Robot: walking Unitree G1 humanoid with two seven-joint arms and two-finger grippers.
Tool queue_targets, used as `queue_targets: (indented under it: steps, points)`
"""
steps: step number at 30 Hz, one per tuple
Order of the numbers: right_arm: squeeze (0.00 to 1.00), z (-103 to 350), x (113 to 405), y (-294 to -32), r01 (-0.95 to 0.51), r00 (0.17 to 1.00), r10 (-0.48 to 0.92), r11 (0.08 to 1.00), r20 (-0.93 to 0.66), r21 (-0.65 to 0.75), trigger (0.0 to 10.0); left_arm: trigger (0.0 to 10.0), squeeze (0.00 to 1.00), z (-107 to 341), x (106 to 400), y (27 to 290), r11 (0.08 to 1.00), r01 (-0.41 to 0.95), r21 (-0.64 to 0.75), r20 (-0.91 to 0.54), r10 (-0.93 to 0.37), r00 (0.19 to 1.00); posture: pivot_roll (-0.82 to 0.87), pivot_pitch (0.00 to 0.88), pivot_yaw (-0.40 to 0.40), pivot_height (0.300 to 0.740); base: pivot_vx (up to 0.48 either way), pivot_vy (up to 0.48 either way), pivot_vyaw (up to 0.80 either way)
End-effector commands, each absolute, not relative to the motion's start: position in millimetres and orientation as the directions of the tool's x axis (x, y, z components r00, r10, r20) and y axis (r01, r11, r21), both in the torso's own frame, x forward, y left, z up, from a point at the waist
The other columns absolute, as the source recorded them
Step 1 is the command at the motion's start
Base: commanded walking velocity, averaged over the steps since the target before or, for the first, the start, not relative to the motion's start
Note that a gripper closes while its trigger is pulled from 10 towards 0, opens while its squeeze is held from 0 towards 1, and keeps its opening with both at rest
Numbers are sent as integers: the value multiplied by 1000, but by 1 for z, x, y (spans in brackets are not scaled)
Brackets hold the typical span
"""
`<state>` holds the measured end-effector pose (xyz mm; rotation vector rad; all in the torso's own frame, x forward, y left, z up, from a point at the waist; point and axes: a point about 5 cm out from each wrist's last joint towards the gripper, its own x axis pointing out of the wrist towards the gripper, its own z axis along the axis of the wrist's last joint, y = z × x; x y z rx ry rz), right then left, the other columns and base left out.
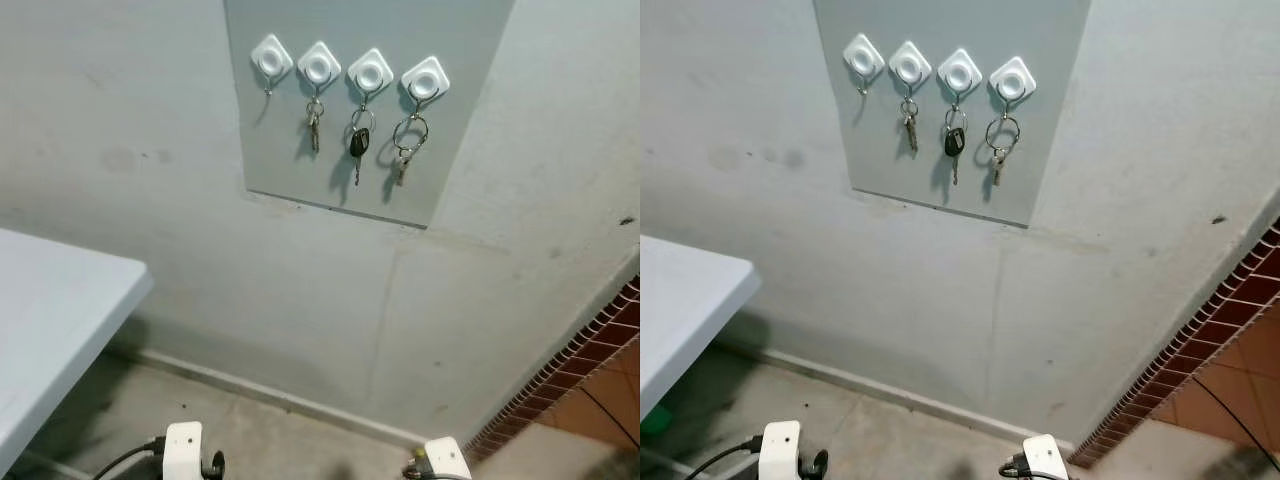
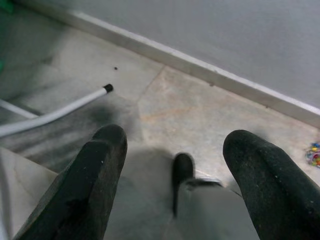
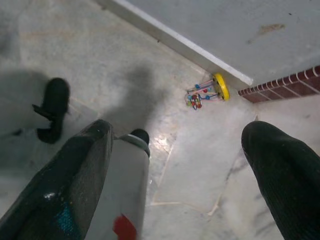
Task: Hang keys on a hook
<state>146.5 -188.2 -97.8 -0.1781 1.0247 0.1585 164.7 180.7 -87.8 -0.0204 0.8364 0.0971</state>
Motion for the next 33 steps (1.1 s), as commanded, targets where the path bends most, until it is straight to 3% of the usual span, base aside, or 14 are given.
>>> queue_targets:
  steps: [1,33]
  points:
    - [0,-97,150,-185,-219,515,46,973,-856,-79,10000,10000,0,-89,162,185,995,-90,30,-751,82,656,-77,0,-18,740,0,0,800]
    - [0,-96,155,-176,-242,512,63,968,-857,-73,10000,10000,0,-91,158,190,991,-133,30,-769,108,631,-66,0,-15,740,0,0,800]
